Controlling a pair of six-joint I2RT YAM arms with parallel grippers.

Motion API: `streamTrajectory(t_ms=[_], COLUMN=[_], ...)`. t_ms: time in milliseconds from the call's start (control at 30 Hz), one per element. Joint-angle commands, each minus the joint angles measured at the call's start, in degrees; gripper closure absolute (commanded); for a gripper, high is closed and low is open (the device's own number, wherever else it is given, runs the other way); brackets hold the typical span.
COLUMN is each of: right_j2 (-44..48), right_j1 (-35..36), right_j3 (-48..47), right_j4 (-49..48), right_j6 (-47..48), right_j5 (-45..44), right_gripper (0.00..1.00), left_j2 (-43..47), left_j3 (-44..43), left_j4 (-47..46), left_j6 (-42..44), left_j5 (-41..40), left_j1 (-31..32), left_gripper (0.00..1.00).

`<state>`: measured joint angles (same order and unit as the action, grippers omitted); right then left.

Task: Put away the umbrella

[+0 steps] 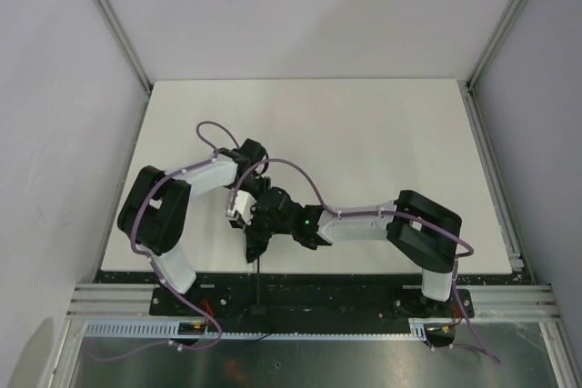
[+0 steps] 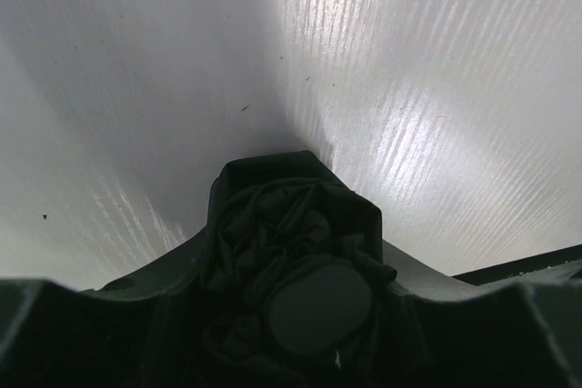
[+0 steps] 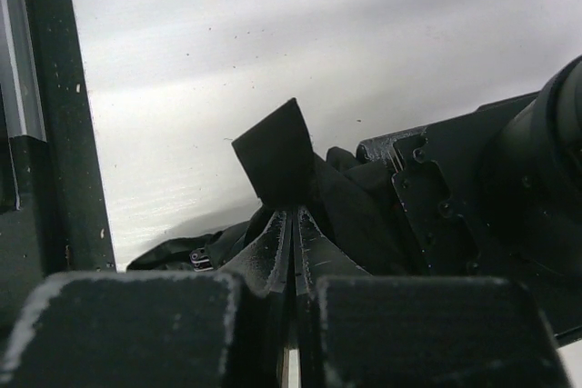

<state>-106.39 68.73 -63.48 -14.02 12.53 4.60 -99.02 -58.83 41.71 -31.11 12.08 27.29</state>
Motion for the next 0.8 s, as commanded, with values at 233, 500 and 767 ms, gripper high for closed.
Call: streamTrajectory(t_ms=[233, 500, 767], right_j2=[5.1, 8.6, 9.5], right_j1=[2.2, 5.5, 1.5], right_j3=[1.0, 3.3, 4.5], right_j4=[-7.4, -9.7, -4.6], right_j6=[-9.8, -8.4, -5.9], right_j5=[-7.2, -16.4, -11.4], right_gripper=[1.00, 1.00, 1.00], left_j2=[10.0, 19.0, 19.1], left_j3=[0.5, 5.8, 6.9], left_j4=[-5.8, -11.8, -14.9], left_j6=[-4.4, -16.7, -22.8], left_j5=[8.4, 4.0, 4.8], left_j1=[-1.5, -3.1, -3.6], left_gripper=[1.00, 1.00, 1.00])
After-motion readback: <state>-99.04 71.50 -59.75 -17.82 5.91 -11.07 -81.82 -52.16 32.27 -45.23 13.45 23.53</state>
